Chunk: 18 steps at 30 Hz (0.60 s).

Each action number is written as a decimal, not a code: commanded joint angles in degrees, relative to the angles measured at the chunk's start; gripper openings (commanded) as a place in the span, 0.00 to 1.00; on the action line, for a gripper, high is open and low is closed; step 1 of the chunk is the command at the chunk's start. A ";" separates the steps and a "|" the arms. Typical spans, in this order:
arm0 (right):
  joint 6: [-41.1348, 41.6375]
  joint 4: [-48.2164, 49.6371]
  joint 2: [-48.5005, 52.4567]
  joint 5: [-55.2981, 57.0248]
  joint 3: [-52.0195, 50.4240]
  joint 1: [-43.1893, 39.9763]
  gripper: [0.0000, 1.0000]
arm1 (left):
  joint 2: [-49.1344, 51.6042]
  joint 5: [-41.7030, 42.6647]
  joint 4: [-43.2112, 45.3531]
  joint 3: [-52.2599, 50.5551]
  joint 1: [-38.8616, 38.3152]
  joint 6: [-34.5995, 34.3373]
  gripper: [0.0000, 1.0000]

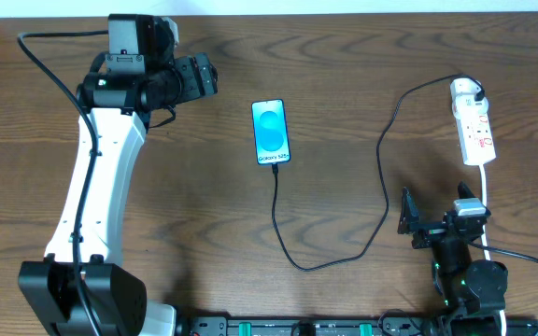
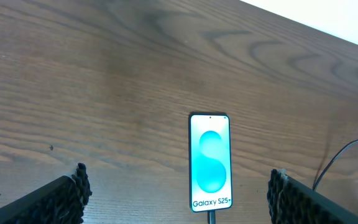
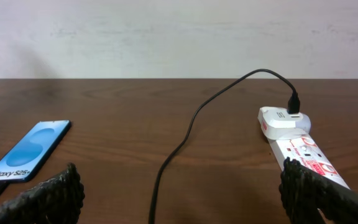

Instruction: Plug charger to phone and switch on socket

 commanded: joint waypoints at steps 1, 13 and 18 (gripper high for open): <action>0.15 -0.28 -0.52 0.28 -0.07 0.33 0.99 | -0.02 -0.66 -0.13 0.22 0.09 0.59 0.92; 0.15 -0.28 -0.52 0.28 -0.07 0.33 0.99 | -6.05 -6.60 1.49 -5.46 -0.15 0.66 0.92; 0.17 -0.28 -0.52 0.28 -0.07 0.33 0.99 | -11.26 -6.58 6.62 -12.41 -0.15 1.05 0.92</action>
